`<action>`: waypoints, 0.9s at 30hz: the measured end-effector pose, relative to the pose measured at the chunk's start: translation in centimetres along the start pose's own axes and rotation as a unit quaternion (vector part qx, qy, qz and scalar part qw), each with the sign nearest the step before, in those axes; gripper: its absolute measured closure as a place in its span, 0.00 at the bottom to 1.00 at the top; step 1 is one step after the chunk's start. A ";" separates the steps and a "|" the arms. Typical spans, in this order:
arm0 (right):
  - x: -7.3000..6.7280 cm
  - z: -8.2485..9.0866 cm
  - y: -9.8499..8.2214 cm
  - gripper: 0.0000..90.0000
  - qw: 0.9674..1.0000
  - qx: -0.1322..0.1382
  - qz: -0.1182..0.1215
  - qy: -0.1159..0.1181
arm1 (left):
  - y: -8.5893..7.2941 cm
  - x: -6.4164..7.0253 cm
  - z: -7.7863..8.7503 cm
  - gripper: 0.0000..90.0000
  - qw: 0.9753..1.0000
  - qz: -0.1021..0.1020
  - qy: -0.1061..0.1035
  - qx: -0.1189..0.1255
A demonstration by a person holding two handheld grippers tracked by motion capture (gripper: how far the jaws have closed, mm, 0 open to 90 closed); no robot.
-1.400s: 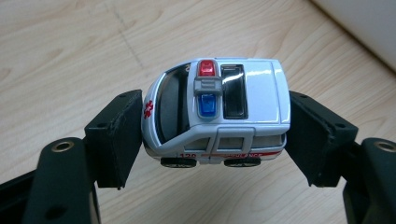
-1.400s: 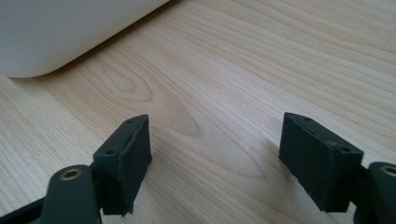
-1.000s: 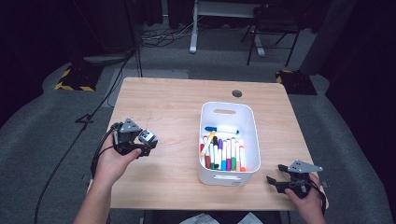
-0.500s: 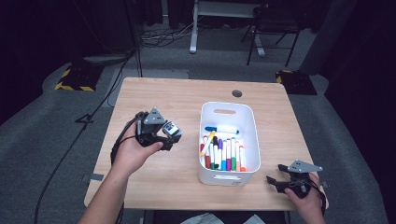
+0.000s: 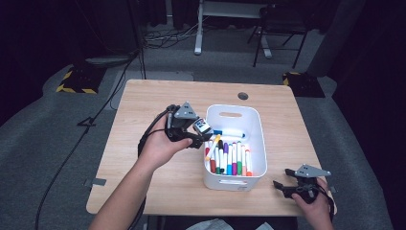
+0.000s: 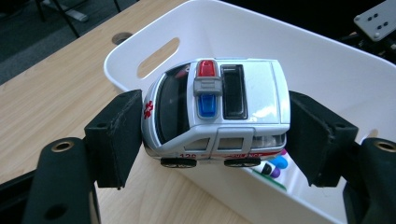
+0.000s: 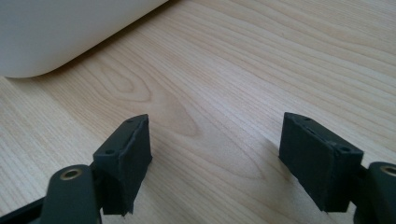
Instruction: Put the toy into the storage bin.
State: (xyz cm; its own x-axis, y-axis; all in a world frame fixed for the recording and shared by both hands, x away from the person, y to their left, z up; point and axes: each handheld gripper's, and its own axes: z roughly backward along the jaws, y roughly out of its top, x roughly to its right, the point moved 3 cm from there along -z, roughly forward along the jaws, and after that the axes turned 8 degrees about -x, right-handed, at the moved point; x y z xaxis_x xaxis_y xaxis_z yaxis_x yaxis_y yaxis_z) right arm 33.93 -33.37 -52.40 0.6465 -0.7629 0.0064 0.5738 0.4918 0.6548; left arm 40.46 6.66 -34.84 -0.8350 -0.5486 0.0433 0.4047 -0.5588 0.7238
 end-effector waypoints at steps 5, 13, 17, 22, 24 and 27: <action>0.0 0.0 0.0 0.28 1.000 0.000 0.000 0.000 | 1.4 0.8 -1.1 0.29 1.000 -0.010 -0.011 0.002; 0.0 0.0 0.0 0.28 1.000 0.000 0.000 0.000 | 2.6 1.4 -2.8 0.28 1.000 -0.021 -0.021 0.005; 0.0 0.0 0.0 0.28 1.000 0.000 0.000 0.000 | 3.0 1.9 -3.6 0.28 0.999 -0.025 -0.026 0.008; 0.0 0.0 0.0 0.28 1.000 0.000 0.000 0.000 | 3.3 2.4 -4.5 0.28 0.998 -0.048 -0.028 -0.007; 0.0 0.0 0.0 0.28 1.000 0.000 0.000 0.000 | 3.4 2.5 -4.9 0.28 0.998 -0.050 -0.031 -0.010; 0.0 0.0 0.0 0.28 1.000 0.000 0.000 0.000 | 3.3 3.0 -5.6 0.28 0.998 -0.054 -0.036 -0.019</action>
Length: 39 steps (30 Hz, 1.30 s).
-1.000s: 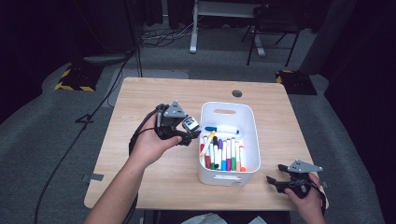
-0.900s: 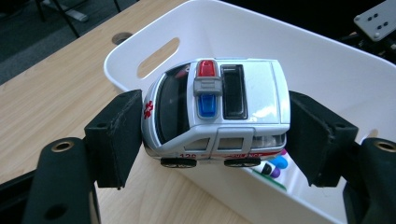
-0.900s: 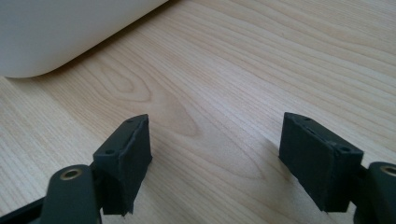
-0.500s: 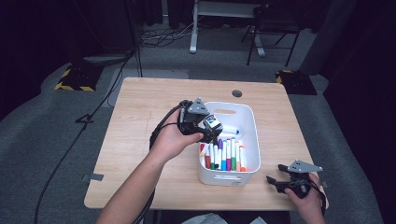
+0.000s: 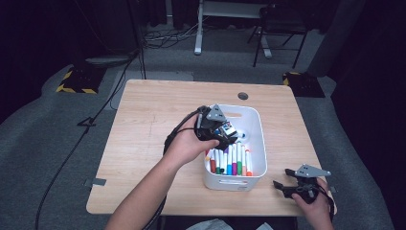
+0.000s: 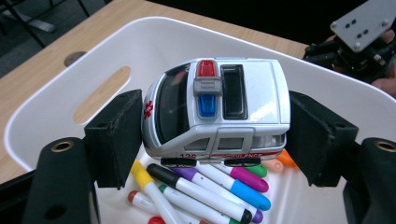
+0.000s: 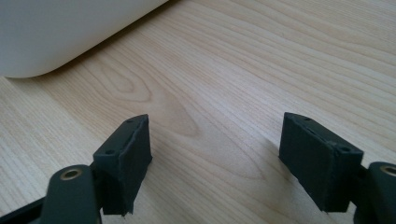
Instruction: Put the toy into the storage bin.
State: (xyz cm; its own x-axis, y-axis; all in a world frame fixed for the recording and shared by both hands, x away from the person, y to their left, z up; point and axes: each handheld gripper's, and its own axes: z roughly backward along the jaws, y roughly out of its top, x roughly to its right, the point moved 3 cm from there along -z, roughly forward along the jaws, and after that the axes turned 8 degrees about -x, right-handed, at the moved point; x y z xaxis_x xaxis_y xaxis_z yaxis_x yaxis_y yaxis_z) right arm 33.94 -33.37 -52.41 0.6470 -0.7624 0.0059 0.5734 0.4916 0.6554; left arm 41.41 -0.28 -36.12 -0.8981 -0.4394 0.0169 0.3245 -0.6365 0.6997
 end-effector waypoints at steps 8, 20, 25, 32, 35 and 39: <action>0.0 0.0 0.0 0.28 1.000 0.000 0.000 0.000 | -0.4 0.7 -1.7 0.28 0.999 -0.020 -0.016 -0.042; 0.0 0.0 0.0 0.28 1.000 0.000 -0.002 0.000 | -1.0 1.2 -3.5 0.28 0.995 -0.039 -0.042 -0.081; 0.0 0.0 0.0 0.28 1.000 0.000 0.000 0.000 | -1.2 1.6 -4.0 0.28 0.994 -0.043 -0.047 -0.094; 0.0 0.0 0.0 0.28 1.000 0.000 0.000 0.000 | -1.5 1.6 -4.5 0.28 0.992 -0.044 -0.047 -0.108; 0.0 0.0 0.0 0.28 1.000 0.000 0.000 0.000 | -1.7 1.7 -4.7 0.28 0.992 -0.038 -0.043 -0.116; 0.0 0.0 0.0 0.28 1.000 0.000 0.000 0.000 | -1.9 1.8 -4.8 0.28 0.990 -0.039 -0.039 -0.128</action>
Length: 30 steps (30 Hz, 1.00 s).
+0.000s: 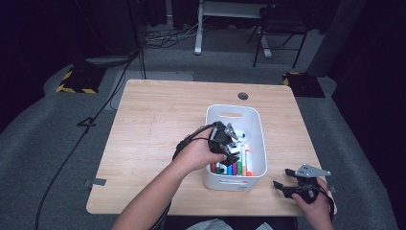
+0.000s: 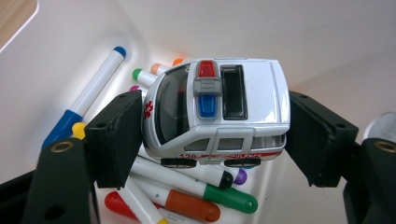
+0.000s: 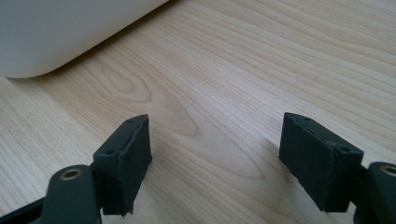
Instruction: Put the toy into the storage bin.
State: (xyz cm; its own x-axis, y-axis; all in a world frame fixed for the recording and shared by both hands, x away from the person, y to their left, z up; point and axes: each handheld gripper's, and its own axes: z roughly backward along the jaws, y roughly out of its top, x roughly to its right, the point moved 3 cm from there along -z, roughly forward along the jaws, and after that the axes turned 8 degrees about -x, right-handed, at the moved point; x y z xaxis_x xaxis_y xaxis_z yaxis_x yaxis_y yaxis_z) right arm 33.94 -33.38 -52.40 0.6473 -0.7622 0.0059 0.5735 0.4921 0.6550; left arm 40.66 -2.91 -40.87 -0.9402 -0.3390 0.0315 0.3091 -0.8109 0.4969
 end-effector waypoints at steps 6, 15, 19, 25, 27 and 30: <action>0.0 0.0 0.0 0.28 1.000 0.001 0.000 0.000 | -0.1 0.4 -0.4 0.28 1.000 0.004 -0.007 -0.018; 0.0 0.0 0.0 0.28 1.000 0.000 0.000 0.000 | -0.2 0.6 -0.5 0.28 0.999 0.003 -0.004 -0.045; 0.0 0.0 0.0 0.28 1.000 0.000 0.000 0.000 | -0.1 0.6 -0.3 0.50 0.999 -0.006 -0.003 -0.045; 0.0 0.0 0.0 0.28 1.000 0.000 0.000 0.000 | 0.0 0.6 0.1 0.33 1.000 0.005 0.002 -0.007; 0.0 0.0 0.0 0.28 1.000 0.001 0.000 0.000 | 0.1 0.4 0.6 0.30 1.000 0.007 0.001 0.016; 0.0 0.0 0.0 0.28 1.000 0.000 -0.001 0.000 | 0.1 0.4 1.7 0.29 0.999 0.014 0.004 0.044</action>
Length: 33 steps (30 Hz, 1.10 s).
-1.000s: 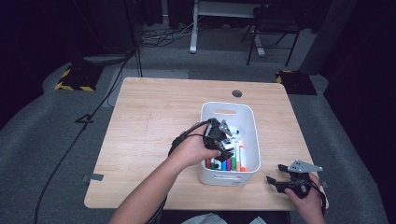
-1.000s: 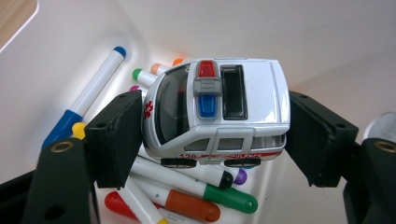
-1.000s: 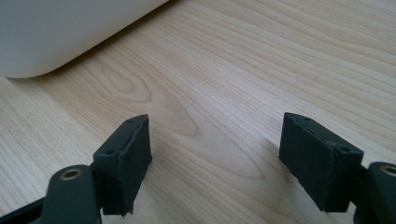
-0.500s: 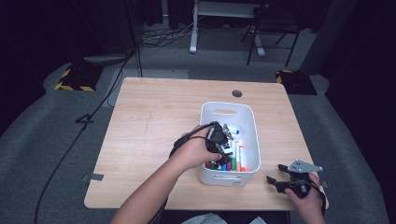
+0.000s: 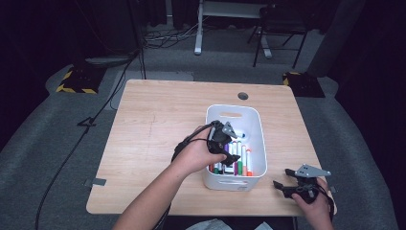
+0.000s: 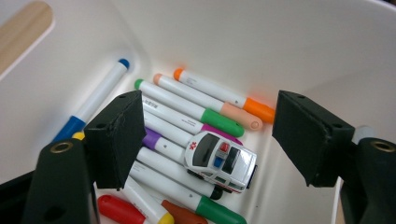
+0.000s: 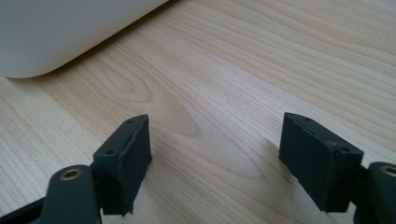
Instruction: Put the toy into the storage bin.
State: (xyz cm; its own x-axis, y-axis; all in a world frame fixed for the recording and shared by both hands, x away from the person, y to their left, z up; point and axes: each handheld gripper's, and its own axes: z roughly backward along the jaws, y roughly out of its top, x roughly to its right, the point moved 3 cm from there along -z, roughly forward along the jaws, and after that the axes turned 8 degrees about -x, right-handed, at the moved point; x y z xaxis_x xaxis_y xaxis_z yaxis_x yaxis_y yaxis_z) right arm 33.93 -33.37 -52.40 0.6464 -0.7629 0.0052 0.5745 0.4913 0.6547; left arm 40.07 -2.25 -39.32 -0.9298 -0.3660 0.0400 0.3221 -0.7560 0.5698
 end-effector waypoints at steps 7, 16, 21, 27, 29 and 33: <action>0.0 0.0 0.0 0.28 1.000 0.000 0.001 0.000 | -0.6 -0.1 2.1 0.28 0.999 0.012 0.018 0.035; 0.0 0.0 0.0 0.28 1.000 0.001 0.000 0.000 | -3.5 -0.7 5.2 0.28 0.994 0.060 0.056 0.066; 0.1 0.0 0.0 0.28 1.000 0.003 -0.001 0.002 | -5.2 -1.0 6.2 0.28 0.992 0.075 0.077 0.066; 0.1 0.0 0.0 0.28 1.000 0.002 -0.001 0.001 | -7.6 -1.2 7.2 0.28 0.987 0.105 0.099 0.073; -0.1 0.0 0.0 0.28 1.000 0.002 -0.007 0.000 | -8.4 -1.3 7.5 0.28 0.986 0.116 0.102 0.069; 0.1 0.0 0.0 0.28 1.000 0.003 -0.001 0.001 | -10.2 -1.6 8.2 0.28 0.982 0.132 0.118 0.068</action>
State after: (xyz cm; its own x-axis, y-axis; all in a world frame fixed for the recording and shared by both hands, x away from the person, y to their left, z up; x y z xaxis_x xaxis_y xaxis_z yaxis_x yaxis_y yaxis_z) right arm 33.99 -33.40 -52.41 0.6465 -0.7629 0.0018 0.5734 0.4874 0.6585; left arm 36.80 10.49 -38.49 -0.7449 -0.6669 0.0177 0.5038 -0.5449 0.6703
